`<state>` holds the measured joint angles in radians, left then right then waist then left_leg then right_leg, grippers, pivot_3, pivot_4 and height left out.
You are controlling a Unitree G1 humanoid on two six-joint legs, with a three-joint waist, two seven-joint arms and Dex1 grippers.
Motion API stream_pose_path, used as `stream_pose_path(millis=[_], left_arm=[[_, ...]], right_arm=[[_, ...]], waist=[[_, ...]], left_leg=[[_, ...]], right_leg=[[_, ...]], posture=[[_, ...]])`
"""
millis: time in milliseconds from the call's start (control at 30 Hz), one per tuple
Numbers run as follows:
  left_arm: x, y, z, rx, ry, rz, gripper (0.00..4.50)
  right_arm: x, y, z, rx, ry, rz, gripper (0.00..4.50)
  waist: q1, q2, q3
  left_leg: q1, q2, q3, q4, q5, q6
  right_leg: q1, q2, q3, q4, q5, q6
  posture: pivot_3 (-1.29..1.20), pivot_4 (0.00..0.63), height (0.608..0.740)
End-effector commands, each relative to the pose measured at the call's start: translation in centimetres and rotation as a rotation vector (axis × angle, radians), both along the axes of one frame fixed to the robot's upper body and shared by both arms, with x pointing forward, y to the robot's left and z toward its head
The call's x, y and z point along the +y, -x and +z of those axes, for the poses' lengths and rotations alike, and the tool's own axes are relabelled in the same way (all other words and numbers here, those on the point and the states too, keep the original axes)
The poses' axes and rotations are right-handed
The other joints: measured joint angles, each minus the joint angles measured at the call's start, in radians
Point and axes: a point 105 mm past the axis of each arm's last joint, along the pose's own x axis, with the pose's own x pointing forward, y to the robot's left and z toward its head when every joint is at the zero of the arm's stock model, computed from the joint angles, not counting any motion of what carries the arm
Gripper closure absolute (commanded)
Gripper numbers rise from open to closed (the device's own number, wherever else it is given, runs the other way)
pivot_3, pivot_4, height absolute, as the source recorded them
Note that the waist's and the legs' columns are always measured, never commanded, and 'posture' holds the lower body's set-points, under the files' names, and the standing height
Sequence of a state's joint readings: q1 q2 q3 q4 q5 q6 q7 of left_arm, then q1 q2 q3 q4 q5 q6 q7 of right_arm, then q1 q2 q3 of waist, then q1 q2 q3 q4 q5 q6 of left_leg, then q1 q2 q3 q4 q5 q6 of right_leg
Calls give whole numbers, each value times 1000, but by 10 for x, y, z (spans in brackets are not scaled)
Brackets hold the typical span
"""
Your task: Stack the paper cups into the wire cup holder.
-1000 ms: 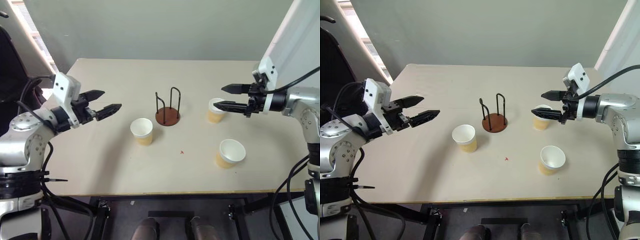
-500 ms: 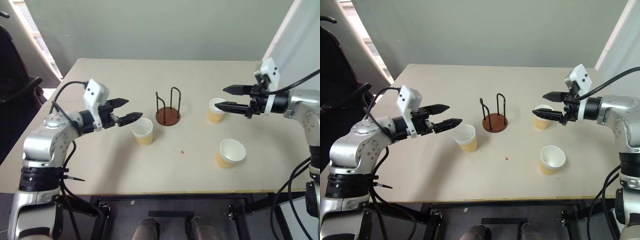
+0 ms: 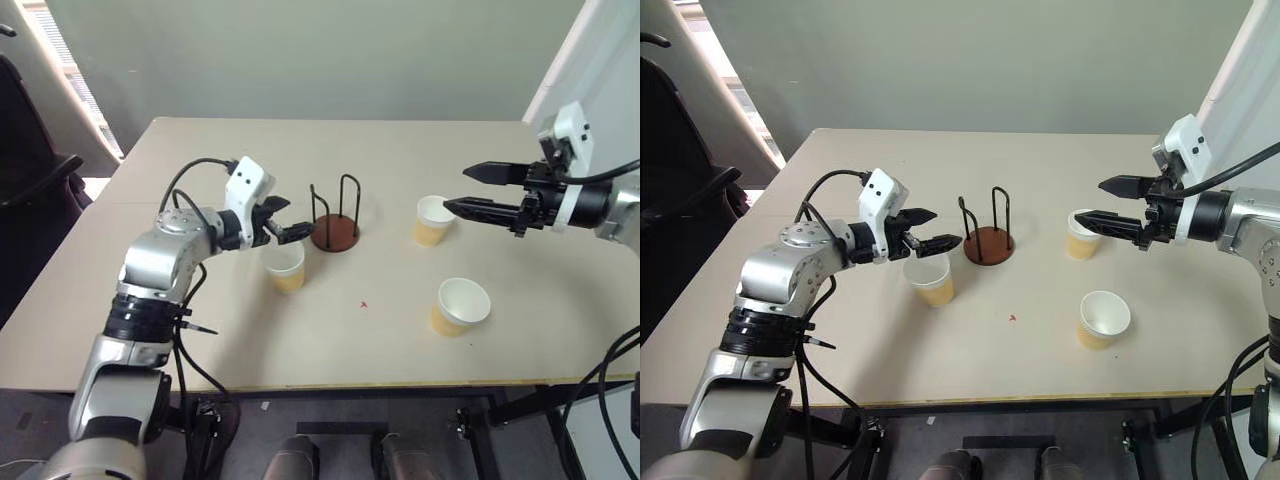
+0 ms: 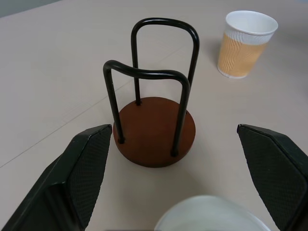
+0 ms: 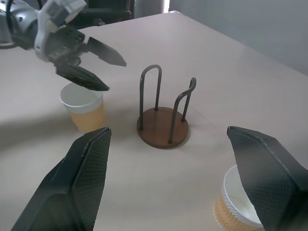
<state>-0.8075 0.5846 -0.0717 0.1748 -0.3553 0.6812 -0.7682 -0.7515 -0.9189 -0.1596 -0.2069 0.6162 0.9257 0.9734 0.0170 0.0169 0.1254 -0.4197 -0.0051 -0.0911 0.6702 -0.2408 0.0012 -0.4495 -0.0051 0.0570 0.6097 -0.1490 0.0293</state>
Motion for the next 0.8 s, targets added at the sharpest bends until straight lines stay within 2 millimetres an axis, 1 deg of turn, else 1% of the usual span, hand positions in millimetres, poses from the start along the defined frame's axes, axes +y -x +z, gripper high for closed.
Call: stream_pose_path(millis=[33, 200, 433, 633, 800], left_arm=[[-11, -5, 15, -59, -4, -22, 0], [-19, -8, 9, -31, -1, -42, 0], [-25, -15, 3, -12, -9, -54, 0], [-32, -22, 1, -13, -10, -68, 0], [-43, -26, 1, -10, -8, -104, 0]], right_arm=[[-4, 8, 14, -57, -5, -12, 514], [-4, 9, 15, -60, 0, -19, 514], [-2, 9, 13, -59, -1, -17, 514], [1, 12, 13, -63, 11, -10, 514], [5, 22, 12, -55, 15, 45, 514]], waist=[[4, 0, 0], [5, 0, 0], [5, 0, 0], [7, 0, 0], [8, 0, 0]], left_leg=[[0, 0, 0, 0, 0, 0], [0, 0, 0, 1, 0, 0], [0, 0, 0, 1, 0, 0], [-1, 0, 1, 4, 0, 1], [-1, -1, 1, 5, 0, 1]], right_leg=[[0, 0, 0, 0, 0, 0], [0, 0, 0, 0, 0, 2], [1, 0, 0, 0, -1, 3], [2, 0, 0, 0, -2, 5], [2, -1, 0, 0, -3, 6]], posture=[[0, 150, 740], [0, 150, 740], [0, 150, 740], [0, 150, 740], [0, 150, 740]])
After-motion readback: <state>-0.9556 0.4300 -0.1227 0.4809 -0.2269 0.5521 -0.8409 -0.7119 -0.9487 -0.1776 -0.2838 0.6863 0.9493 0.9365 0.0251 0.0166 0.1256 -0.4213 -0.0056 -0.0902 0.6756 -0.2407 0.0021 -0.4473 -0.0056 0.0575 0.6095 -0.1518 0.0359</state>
